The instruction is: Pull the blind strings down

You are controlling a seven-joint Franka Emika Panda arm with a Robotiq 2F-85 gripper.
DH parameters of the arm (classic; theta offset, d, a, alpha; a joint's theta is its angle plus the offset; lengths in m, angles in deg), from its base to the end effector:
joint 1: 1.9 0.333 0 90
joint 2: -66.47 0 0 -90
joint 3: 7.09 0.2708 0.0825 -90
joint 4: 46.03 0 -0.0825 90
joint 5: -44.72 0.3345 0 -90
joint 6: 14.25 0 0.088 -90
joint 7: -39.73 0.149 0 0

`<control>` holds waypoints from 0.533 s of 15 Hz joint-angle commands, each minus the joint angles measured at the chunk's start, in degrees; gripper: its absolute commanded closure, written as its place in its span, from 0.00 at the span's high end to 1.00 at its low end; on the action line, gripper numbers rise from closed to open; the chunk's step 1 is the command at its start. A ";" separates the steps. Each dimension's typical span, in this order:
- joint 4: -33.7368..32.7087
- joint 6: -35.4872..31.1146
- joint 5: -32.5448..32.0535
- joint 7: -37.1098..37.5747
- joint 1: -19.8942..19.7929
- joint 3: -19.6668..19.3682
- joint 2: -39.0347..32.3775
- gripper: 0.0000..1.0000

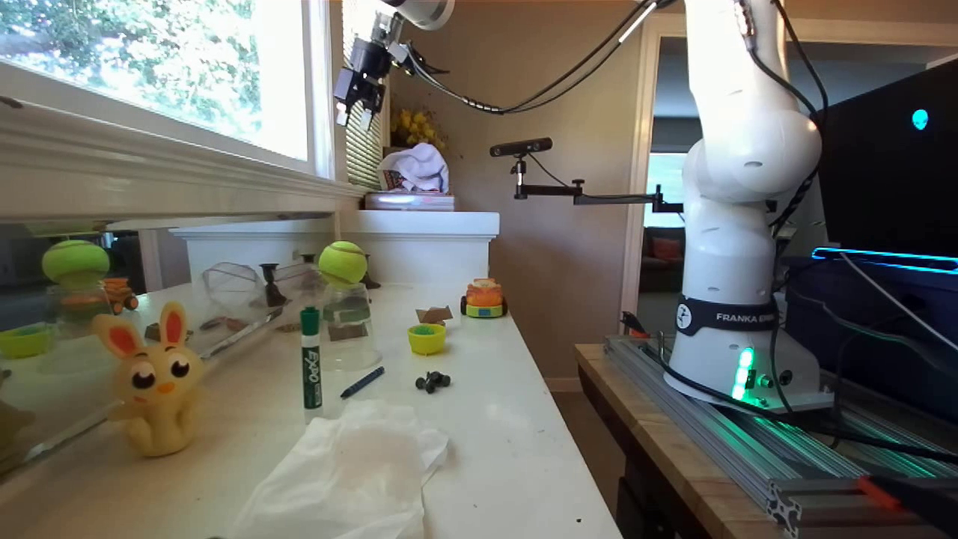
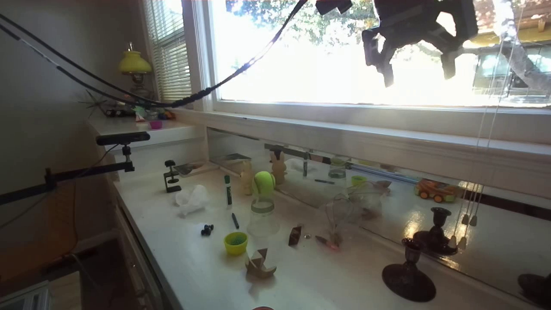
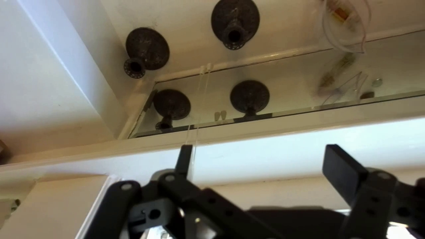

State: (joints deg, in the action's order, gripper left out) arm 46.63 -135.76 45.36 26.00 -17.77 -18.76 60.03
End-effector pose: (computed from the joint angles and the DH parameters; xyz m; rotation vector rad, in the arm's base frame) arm 0.5289 -0.2692 0.5185 2.9222 -0.3512 0.5429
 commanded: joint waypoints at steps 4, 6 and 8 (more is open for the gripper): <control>-0.21 3.44 -1.46 -0.05 1.48 -0.03 1.22 1.00; -0.18 3.45 -1.57 -0.05 1.49 -0.06 1.27 1.00; -0.14 3.45 -1.62 -0.05 1.49 -0.08 1.27 1.00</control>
State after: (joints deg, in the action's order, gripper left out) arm 46.80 -132.55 43.65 26.05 -16.52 -18.52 61.43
